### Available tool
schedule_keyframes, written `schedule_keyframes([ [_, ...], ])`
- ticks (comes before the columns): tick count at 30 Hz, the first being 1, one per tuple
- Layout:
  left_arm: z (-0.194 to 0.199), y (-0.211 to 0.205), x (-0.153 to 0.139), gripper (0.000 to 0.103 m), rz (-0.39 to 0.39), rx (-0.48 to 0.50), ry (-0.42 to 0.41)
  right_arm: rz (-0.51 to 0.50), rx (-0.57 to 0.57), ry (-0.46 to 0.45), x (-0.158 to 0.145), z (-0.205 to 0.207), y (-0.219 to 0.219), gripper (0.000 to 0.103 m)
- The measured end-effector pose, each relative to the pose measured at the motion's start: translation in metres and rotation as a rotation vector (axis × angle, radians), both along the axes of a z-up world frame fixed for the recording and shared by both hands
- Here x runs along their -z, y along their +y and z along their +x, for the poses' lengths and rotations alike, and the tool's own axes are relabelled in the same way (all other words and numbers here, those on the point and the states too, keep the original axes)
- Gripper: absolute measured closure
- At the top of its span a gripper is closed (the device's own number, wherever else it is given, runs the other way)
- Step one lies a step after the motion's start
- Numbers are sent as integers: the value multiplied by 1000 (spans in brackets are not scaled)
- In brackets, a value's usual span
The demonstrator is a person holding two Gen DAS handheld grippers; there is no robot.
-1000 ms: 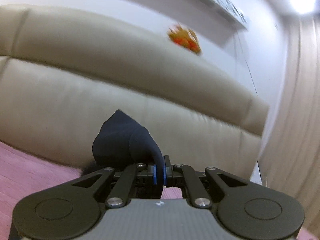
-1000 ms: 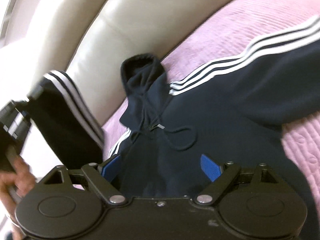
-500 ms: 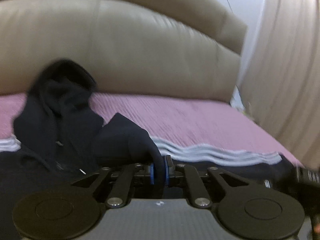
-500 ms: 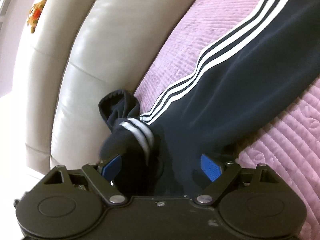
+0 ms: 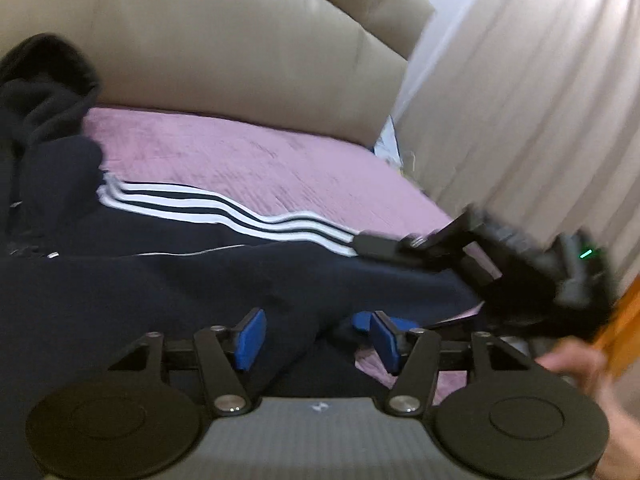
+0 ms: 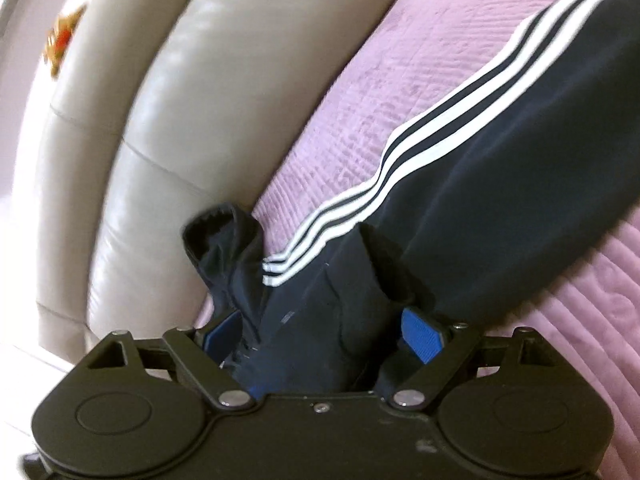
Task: Fold large clothes
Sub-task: 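Open both grippers and release the folded hem onto the hoodie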
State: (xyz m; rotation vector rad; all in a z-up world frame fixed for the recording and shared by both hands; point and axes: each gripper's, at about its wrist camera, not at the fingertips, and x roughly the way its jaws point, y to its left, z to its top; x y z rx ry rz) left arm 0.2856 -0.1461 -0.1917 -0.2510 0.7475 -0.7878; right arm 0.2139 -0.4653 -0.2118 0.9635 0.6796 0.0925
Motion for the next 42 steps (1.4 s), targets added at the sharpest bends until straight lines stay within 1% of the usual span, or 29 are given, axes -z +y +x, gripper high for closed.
schedule_keyframes([
  [2, -2, 25, -12, 28, 13, -78, -4, -73, -29, 28, 5, 22, 8, 0],
  [5, -1, 74, -28, 24, 62, -225, -31, -189, -70, 41, 7, 49, 19, 0],
  [6, 0, 94, -31, 20, 97, -288, -53, -245, -91, 34, 5, 56, 23, 9],
  [7, 4, 111, -33, 18, 149, -357, -70, -315, -128, 30, 1, 63, 30, 28],
  [8, 9, 129, -32, 17, 219, -433, -78, -390, -171, 13, -4, 66, 37, 95],
  [9, 16, 143, -28, 18, 281, -486, -66, -496, -190, 21, -12, 69, 48, 96],
  [10, 25, 161, -20, 19, 352, -533, -27, -545, -189, 15, -20, 70, 55, 96],
  [11, 31, 174, -13, 25, 403, -566, 13, -518, -188, -25, -28, 69, 55, 96],
  [12, 38, 186, -6, 27, 440, -588, 41, -460, -170, -83, -37, 67, 51, 97],
  [14, 48, 204, 10, 27, 485, -615, 63, -434, -90, -124, -48, 67, 39, 97],
  [15, 53, 208, 16, 26, 509, -632, 62, -424, -75, -120, -48, 70, 32, 97],
  [17, 57, 225, 30, 21, 554, -675, 62, -424, -83, -46, -38, 84, 23, 97],
  [18, 60, 232, 36, 14, 563, -714, 65, -443, -97, 4, -29, 92, 22, 96],
  [19, 62, 235, 39, 11, 559, -744, 70, -482, -93, 63, -20, 96, 21, 93],
  [20, 64, 241, 43, 5, 545, -761, 83, -520, -74, 112, -14, 98, 20, 77],
  [21, 67, 245, 45, 3, 524, -771, 100, -546, -55, 138, -9, 96, 18, 49],
  [23, 64, 251, 43, 4, 494, -795, 134, -543, -52, 124, -10, 89, 14, 17],
  [25, 57, 252, 33, 6, 458, -788, 157, -566, -28, 70, -26, 75, 18, 18],
  [27, 41, 243, 19, 6, 403, -737, 136, -602, -58, 6, -43, 71, 28, 13],
  [28, 31, 236, 12, 6, 391, -713, 110, -607, -122, -22, -50, 67, 40, 10],
  [29, 23, 229, 7, 4, 390, -690, 93, -611, -193, -26, -52, 69, 52, 4],
  [31, 8, 214, -1, 2, 379, -647, 79, -651, -325, -5, -51, 70, 81, 3],
  [33, -2, 199, -3, 0, 368, -616, 106, -698, -438, 48, -40, 72, 108, 3],
  [35, -6, 184, 2, 0, 390, -567, 156, -766, -522, 104, -27, 74, 129, 3],
  [36, -5, 176, 7, 0, 421, -545, 185, -806, -539, 148, -20, 73, 134, 3],
  [37, -5, 168, 14, 0, 474, -527, 216, -843, -553, 220, -10, 75, 137, 4],
  [38, -5, 163, 21, 1, 514, -520, 223, -851, -563, 247, -3, 73, 137, 4],
  [40, -9, 156, 28, 0, 593, -507, 192, -842, -556, 206, -5, 62, 129, 4],
  [42, -13, 156, 28, 0, 603, -514, 203, -827, -573, 207, -7, 53, 121, 4],
])
